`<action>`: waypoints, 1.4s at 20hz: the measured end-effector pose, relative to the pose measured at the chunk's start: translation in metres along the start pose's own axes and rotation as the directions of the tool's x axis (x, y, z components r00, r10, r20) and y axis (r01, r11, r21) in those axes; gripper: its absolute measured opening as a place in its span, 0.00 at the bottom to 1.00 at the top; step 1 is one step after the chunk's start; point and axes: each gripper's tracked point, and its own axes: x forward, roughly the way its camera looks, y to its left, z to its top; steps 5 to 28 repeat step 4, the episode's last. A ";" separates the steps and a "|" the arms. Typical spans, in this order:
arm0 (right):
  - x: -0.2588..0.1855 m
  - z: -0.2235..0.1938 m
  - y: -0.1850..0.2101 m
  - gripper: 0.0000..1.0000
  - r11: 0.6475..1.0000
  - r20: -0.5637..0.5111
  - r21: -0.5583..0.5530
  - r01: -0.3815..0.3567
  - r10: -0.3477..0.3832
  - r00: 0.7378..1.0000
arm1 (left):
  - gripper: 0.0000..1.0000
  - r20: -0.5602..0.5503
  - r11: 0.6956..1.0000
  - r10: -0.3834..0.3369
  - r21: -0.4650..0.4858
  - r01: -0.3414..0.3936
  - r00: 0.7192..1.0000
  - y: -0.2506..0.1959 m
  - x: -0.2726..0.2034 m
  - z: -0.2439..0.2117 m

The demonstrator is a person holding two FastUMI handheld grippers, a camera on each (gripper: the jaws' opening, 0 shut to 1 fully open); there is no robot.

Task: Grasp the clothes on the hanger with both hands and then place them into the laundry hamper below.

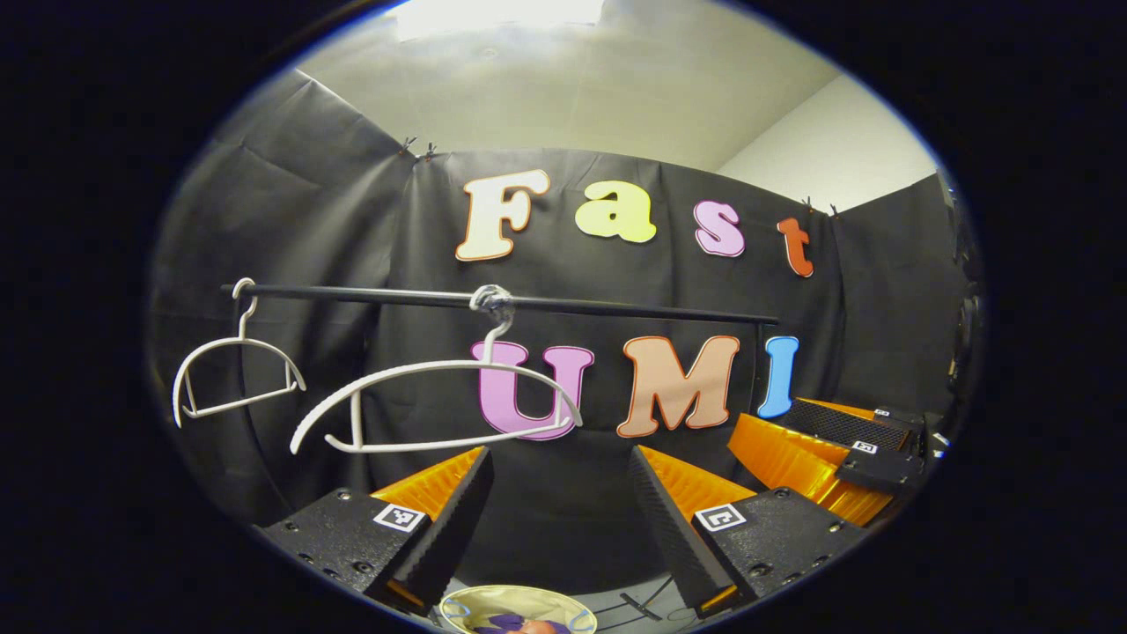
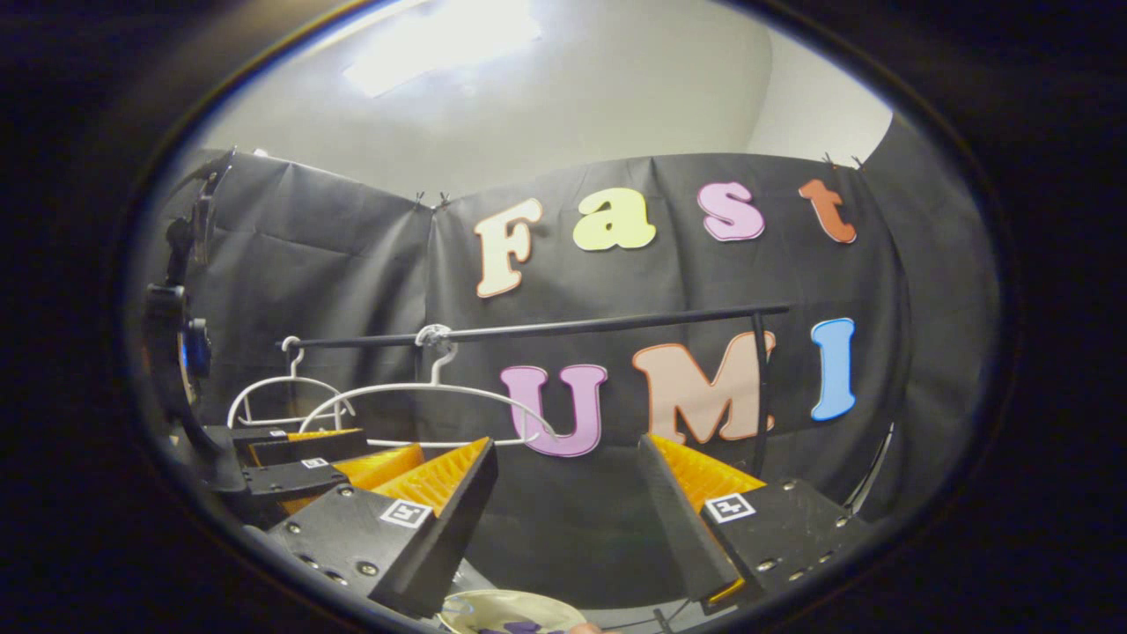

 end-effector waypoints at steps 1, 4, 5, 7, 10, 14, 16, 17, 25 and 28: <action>-0.002 0.003 -0.010 0.94 1.000 0.006 -0.003 0.006 -0.006 1.000 | 0.92 0.006 1.000 -0.001 0.006 0.001 1.000 -0.003 0.002 0.002; -0.012 0.013 -0.052 0.96 1.000 0.013 -0.007 0.028 -0.028 1.000 | 0.92 0.026 1.000 -0.012 0.022 0.012 1.000 -0.015 0.007 0.006; -0.012 0.013 -0.052 0.96 1.000 0.013 -0.007 0.028 -0.028 1.000 | 0.92 0.026 1.000 -0.012 0.022 0.012 1.000 -0.015 0.007 0.006; -0.012 0.013 -0.052 0.96 1.000 0.013 -0.007 0.028 -0.028 1.000 | 0.92 0.026 1.000 -0.012 0.022 0.012 1.000 -0.015 0.007 0.006; -0.012 0.013 -0.052 0.96 1.000 0.013 -0.007 0.028 -0.028 1.000 | 0.92 0.026 1.000 -0.012 0.022 0.012 1.000 -0.015 0.007 0.006; -0.012 0.013 -0.052 0.96 1.000 0.013 -0.007 0.028 -0.028 1.000 | 0.92 0.026 1.000 -0.012 0.022 0.012 1.000 -0.015 0.007 0.006; -0.012 0.013 -0.052 0.96 1.000 0.013 -0.007 0.028 -0.028 1.000 | 0.92 0.026 1.000 -0.012 0.022 0.012 1.000 -0.015 0.007 0.006; -0.012 0.013 -0.052 0.96 1.000 0.013 -0.007 0.028 -0.028 1.000 | 0.92 0.026 1.000 -0.012 0.022 0.012 1.000 -0.015 0.007 0.006; -0.012 0.013 -0.052 0.96 1.000 0.013 -0.007 0.028 -0.028 1.000 | 0.92 0.026 1.000 -0.012 0.022 0.012 1.000 -0.015 0.007 0.006; -0.012 0.013 -0.052 0.96 1.000 0.013 -0.007 0.028 -0.028 1.000 | 0.92 0.026 1.000 -0.012 0.022 0.012 1.000 -0.015 0.007 0.006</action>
